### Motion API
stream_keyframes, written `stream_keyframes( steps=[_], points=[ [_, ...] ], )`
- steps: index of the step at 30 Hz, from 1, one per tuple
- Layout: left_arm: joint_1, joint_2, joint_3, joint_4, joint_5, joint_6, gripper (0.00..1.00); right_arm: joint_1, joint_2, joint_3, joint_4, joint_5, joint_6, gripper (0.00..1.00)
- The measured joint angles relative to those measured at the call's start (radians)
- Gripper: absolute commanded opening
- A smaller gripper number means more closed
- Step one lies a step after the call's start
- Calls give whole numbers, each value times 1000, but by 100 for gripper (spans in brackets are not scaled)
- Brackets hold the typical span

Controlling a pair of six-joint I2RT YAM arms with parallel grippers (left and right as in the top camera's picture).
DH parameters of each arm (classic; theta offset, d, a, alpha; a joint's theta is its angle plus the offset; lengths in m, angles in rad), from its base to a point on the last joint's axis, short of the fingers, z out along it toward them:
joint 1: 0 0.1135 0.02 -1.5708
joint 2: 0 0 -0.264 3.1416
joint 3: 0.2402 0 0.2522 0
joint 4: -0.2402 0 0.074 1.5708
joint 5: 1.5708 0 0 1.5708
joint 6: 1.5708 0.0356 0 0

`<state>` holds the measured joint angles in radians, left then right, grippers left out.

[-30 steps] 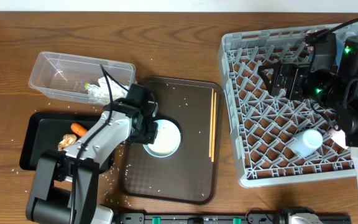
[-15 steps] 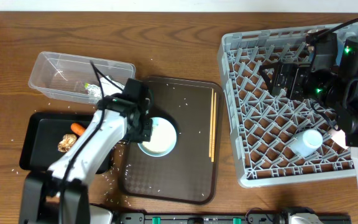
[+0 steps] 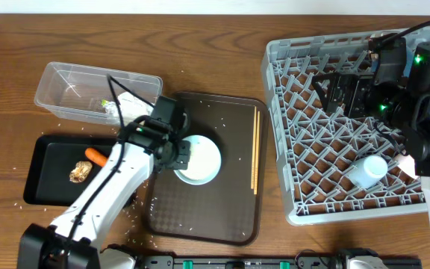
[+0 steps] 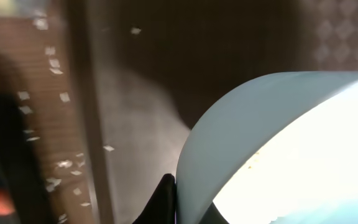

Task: Sort waste into correct bins and load items into the dishwasher rack

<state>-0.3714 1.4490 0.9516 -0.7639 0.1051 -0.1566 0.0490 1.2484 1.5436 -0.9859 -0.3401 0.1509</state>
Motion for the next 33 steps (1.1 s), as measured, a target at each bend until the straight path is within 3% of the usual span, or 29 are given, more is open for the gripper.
stream_keyframes(
  steps=[13,19,22,25,33],
  points=[
    [-6,81,-23,33,23,10,32,0,0,0,0,0,0,99],
    [-6,81,-32,52,23,26,33,0,0,0,0,0,0,99],
    [-6,87,-45,69,23,28,26,0,0,0,0,0,0,99],
    [-6,110,-55,85,22,41,6,0,0,0,0,0,0,99],
    [-6,127,-61,148,19,57,6,0,0,0,-2,0,0,99]
  ],
)
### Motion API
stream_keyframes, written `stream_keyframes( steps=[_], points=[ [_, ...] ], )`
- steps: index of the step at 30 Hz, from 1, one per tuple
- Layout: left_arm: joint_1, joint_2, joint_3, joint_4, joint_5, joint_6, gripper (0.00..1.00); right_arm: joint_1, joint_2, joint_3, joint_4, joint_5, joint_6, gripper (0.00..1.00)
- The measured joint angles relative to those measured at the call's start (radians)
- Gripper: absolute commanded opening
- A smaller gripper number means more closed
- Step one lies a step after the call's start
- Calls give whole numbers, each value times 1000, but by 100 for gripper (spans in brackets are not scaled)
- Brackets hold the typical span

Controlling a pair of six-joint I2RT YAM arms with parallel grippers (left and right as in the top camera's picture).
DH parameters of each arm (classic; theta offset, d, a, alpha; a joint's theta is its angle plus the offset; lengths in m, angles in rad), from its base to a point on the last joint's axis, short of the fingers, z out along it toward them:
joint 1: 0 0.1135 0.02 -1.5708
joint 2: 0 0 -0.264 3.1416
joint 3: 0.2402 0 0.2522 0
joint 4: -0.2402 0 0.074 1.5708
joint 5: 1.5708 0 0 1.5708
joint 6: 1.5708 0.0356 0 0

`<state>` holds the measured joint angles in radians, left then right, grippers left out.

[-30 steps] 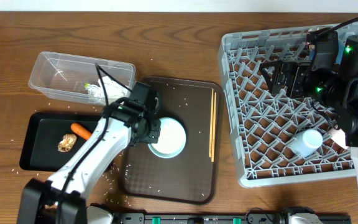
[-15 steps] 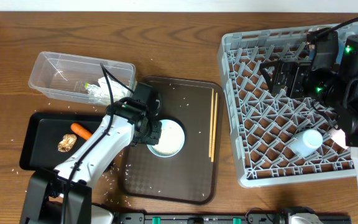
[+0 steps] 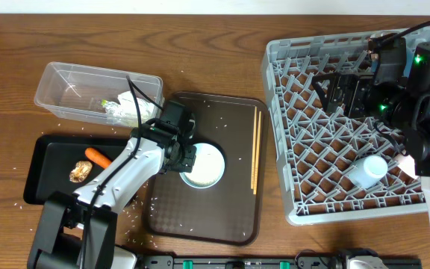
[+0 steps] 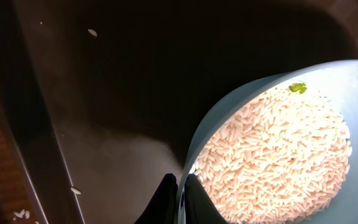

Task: Sort waste into correct bins and load items into the dishwasher rack

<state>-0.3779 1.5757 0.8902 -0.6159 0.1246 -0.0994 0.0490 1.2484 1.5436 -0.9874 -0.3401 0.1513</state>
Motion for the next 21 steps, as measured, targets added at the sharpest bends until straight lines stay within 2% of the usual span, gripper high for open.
stream_keyframes(
  steps=[14,21],
  points=[
    [0,8,-12,14,2,3,6,0,0,0,0,0,1,99],
    [-17,8,39,-174,-107,-14,6,0,0,0,1,0,1,99]
  ],
)
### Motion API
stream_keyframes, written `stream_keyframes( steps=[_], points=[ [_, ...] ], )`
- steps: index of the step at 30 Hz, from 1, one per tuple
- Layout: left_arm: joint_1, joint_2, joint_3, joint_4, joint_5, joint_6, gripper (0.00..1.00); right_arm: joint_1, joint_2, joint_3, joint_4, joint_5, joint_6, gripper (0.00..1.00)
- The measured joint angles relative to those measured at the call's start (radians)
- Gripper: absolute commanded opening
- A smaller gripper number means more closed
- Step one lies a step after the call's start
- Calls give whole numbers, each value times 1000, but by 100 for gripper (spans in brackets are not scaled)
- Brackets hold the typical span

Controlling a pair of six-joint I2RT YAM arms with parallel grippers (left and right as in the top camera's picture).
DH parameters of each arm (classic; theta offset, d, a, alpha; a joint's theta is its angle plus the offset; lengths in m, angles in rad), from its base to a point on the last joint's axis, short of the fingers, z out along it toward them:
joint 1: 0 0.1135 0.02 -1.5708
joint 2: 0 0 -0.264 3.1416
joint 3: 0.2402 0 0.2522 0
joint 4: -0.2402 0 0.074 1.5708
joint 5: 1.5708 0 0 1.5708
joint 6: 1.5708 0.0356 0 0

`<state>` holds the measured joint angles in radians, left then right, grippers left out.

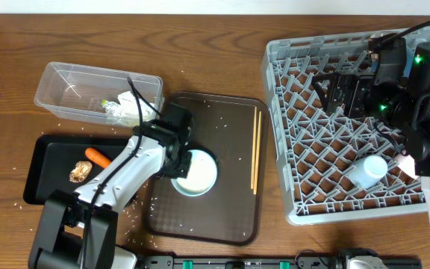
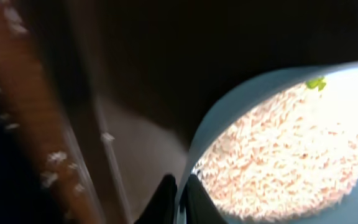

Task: Sort waste into correct bins and load items into the dishwasher rack

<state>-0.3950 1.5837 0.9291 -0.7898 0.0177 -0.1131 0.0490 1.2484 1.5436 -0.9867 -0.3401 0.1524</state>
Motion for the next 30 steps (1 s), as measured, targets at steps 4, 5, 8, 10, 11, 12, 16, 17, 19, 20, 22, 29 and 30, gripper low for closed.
stream_keyframes(
  steps=[4,5,8,10,11,12,16,17,19,20,22,29,30],
  points=[
    [-50,-3,29,-23,-72,-23,6,0,0,0,0,0,0,99],
    [-66,-3,31,-35,-90,-30,6,0,0,0,0,0,0,99],
    [-117,-3,33,-68,-160,-56,6,0,0,0,0,0,0,99],
    [-147,-3,34,-72,-201,-68,6,0,0,0,0,0,0,99],
    [-159,-4,35,-74,-218,-72,7,0,0,0,2,0,0,99],
    [-166,-3,35,-79,-229,-77,6,0,0,0,2,0,0,99],
    [-172,-3,35,-100,-275,-101,7,0,0,0,3,0,0,99],
    [-172,-3,35,-104,-290,-104,6,0,0,0,3,0,0,99],
    [-172,-3,37,-110,-298,-109,6,0,0,0,3,0,0,99],
    [-172,-3,40,-119,-306,-116,6,0,0,0,3,0,0,99],
    [-172,-5,45,-126,-317,-124,6,0,0,0,3,0,0,99],
    [-202,-13,99,-152,-394,-166,6,0,0,0,3,6,0,99],
    [-209,-14,105,-140,-402,-169,6,0,0,0,4,9,0,99]
  ],
)
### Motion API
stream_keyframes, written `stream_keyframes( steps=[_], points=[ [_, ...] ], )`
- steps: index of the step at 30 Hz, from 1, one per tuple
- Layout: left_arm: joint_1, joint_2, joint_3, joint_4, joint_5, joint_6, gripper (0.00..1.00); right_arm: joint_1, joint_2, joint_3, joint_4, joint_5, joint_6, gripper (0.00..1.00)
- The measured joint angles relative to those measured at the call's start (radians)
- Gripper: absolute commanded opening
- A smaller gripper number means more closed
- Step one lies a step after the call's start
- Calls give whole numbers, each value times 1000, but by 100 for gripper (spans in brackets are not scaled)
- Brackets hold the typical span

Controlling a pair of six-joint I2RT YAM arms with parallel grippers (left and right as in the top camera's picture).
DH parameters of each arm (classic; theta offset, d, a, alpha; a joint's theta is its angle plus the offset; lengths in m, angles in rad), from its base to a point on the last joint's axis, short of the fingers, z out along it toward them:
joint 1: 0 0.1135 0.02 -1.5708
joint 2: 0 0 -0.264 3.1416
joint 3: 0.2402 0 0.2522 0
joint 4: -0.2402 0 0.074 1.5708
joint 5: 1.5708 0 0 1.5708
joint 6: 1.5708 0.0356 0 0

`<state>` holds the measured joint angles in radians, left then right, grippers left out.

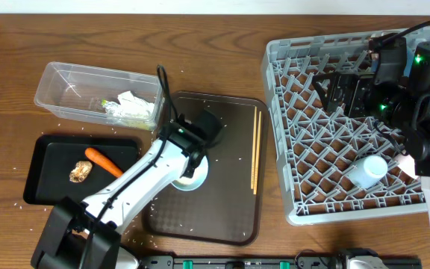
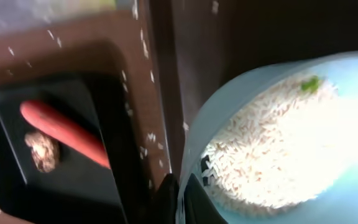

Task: Sort waste into correct bins and load items into the dishwasher rack

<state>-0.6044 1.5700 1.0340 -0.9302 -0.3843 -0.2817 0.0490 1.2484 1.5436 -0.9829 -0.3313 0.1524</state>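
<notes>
A pale blue bowl [image 2: 347, 205] full of white rice [image 2: 272, 143], with a green scrap [image 2: 311, 83] on top, is held by its rim in my left gripper [image 2: 179, 191], which is shut on it. Overhead, the left gripper [image 1: 192, 164] covers most of the bowl [image 1: 189, 182] above the brown tray [image 1: 230, 209]. Left of it lies the black tray [image 1: 47, 190] with a carrot [image 1: 103, 161] and a brown lump [image 1: 79, 172]. My right gripper [image 1: 333, 91] hangs over the far part of the grey dishwasher rack [image 1: 334, 168]; its jaws are unclear.
A clear bin [image 1: 69, 97] holding crumpled waste stands at the back left. Chopsticks [image 1: 255, 149] lie along the brown tray's right side. A white cup [image 1: 369, 172] sits in the rack. Rice grains are scattered on the table around both trays.
My left wrist has swung to the right over the brown tray, still shut on the bowl's rim. The black tray with the carrot has come into the left wrist view.
My left gripper was shut on the left rim of the rice bowl on the brown tray at every earlier moment. The bowl shifted a little toward the tray's front-left between them. The wrist now sits farther right above it. The right arm has stayed over the rack.
</notes>
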Motion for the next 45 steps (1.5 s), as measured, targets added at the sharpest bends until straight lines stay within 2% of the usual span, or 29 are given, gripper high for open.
stream_keyframes(
  steps=[20,34,38,45],
  points=[
    [-30,-1,8,71,49,2,6,0,0,0,-3,35,0,99],
    [-18,84,8,158,258,100,7,0,0,0,-21,37,0,99],
    [-18,111,8,161,285,124,22,0,0,0,-23,37,0,99],
    [-18,145,8,161,327,141,26,0,1,0,-22,37,0,99]
  ],
)
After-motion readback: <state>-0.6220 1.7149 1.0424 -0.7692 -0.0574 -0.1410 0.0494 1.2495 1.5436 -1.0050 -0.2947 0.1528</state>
